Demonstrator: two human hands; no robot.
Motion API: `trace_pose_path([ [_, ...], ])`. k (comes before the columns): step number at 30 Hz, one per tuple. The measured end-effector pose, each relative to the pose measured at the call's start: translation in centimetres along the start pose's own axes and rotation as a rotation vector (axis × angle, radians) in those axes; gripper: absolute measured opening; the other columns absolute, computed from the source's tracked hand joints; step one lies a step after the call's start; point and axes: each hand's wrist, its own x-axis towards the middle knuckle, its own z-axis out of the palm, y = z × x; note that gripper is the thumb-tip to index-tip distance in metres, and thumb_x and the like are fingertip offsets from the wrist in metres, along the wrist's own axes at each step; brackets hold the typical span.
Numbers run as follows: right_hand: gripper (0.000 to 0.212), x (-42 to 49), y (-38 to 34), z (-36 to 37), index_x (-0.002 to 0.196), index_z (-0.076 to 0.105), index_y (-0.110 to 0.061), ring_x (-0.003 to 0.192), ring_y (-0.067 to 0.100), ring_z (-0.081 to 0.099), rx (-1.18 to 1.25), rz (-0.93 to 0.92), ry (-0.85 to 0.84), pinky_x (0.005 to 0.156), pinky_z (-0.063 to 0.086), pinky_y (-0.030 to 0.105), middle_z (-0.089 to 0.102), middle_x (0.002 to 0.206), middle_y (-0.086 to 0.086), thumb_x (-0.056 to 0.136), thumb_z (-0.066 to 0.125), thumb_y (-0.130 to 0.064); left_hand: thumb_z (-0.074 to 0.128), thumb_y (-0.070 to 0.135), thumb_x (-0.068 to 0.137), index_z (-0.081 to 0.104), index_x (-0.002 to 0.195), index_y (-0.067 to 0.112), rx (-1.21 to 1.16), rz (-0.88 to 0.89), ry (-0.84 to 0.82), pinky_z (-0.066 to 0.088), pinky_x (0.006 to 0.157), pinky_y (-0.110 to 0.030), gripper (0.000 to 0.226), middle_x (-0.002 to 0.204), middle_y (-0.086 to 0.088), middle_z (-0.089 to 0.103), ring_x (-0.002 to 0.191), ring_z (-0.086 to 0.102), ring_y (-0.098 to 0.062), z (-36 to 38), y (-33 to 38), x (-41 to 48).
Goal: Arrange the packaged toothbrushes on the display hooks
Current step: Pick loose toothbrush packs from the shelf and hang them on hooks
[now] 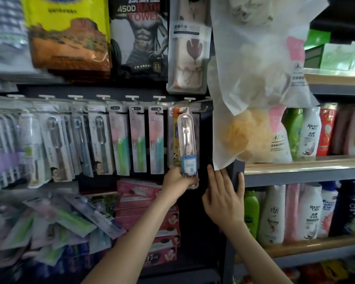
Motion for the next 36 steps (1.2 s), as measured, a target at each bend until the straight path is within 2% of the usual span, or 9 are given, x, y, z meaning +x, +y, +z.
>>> trace_pose_path([
  [6,0.069,0.3,-0.3,-1.9,0.140,0.044,-0.012,0.132,0.020,0.036,0.163,0.049,-0.221,0.114,0.005,0.058,0.051,0.139,0.005,0.074,0.045,-0.033,0.075,0.014,0.077,0.061,0.105,0.010,0.048,0.012,0.011,0.045,0.058,-0.014,0.031,0.091,-0.001,0.067,0.075,0.063,-0.007,-2.0,1.7,-3.8],
  [12,0.073,-1.8,-2.9,-4.3,0.142,0.038,-0.018,0.139,0.020,0.025,0.401,0.135,-0.416,0.114,-0.013,0.049,0.045,0.142,0.002,0.070,0.049,-0.029,0.060,0.018,0.091,0.045,0.135,0.024,0.201,0.079,0.026,0.042,0.064,-0.010,0.046,0.111,0.009,0.058,0.093,0.057,-0.005,-5.2,3.4,-6.2],
  [15,0.076,-1.7,-4.2,-5.4,0.145,0.028,-0.020,0.141,0.017,0.017,0.607,0.129,-0.417,0.117,-0.004,0.046,0.039,0.146,0.001,0.072,0.050,-0.021,0.053,0.023,0.095,0.033,0.145,0.032,0.398,0.102,-0.049,0.042,0.075,-0.018,0.055,0.134,0.007,0.050,0.110,0.052,-0.007,-6.2,5.1,-6.3],
  [19,0.063,-0.2,-4.9,-7.5,0.150,0.016,-0.019,0.143,0.011,0.013,1.072,0.256,-0.491,0.118,0.012,0.031,0.024,0.153,-0.001,0.094,0.045,-0.013,0.046,0.025,0.098,0.040,0.142,0.024,0.559,0.102,-0.069,0.039,0.097,-0.027,0.044,0.144,-0.003,0.045,0.127,0.046,-0.020,-5.7,6.0,-6.9],
  [22,0.058,0.5,-5.2,-9.7,0.150,0.015,-0.021,0.132,0.002,0.033,1.369,0.461,-0.619,0.102,0.025,0.007,0.033,0.147,-0.006,0.099,0.043,-0.019,0.048,0.030,0.097,0.036,0.144,0.021,0.491,0.019,-0.025,0.048,0.085,-0.029,0.049,0.141,-0.005,0.046,0.118,0.051,-0.020,-5.7,4.4,-8.4],
  [24,0.055,0.4,-5.5,-10.3,0.147,0.019,-0.021,0.104,-0.009,0.048,1.481,0.585,-0.657,0.078,0.038,-0.001,0.049,0.121,-0.014,0.099,0.045,-0.020,0.050,0.031,0.097,0.042,0.139,0.017,0.425,-0.004,-0.004,0.047,0.074,-0.023,0.046,0.134,-0.004,0.053,0.110,0.055,-0.015,-5.8,3.1,-9.9],
  [26,0.058,0.1,-6.3,-10.4,0.147,0.019,-0.020,0.093,-0.002,0.056,1.580,0.720,-0.693,0.072,0.045,0.008,0.055,0.108,-0.013,0.097,0.049,-0.025,0.052,0.029,0.096,0.051,0.131,0.015,0.377,-0.007,-0.015,0.050,0.078,-0.025,0.038,0.120,-0.001,0.061,0.101,0.059,-0.012,-5.9,1.8,-11.6],
  [30,0.058,-1.0,-8.6,-10.7,0.142,0.026,-0.019,0.102,0.019,0.063,1.679,0.927,-0.764,0.084,0.054,0.033,0.058,0.121,0.005,0.093,0.055,-0.032,0.058,0.030,0.092,0.052,0.127,0.016,0.264,-0.050,-0.047,0.051,0.077,-0.023,0.038,0.108,0.007,0.062,0.092,0.061,-0.005,-6.9,-0.5,-15.2],
  [36,0.059,-1.7,-12.9,-11.7,0.126,0.034,-0.010,0.095,0.024,0.062,1.512,0.985,-0.766,0.078,0.054,0.038,0.057,0.115,0.010,0.083,0.068,-0.031,0.052,0.020,0.096,0.050,0.131,0.021,0.308,-0.011,-0.169,0.046,0.086,-0.015,0.035,0.117,0.012,0.060,0.104,0.058,0.000,-10.9,-1.9,-18.3],
])
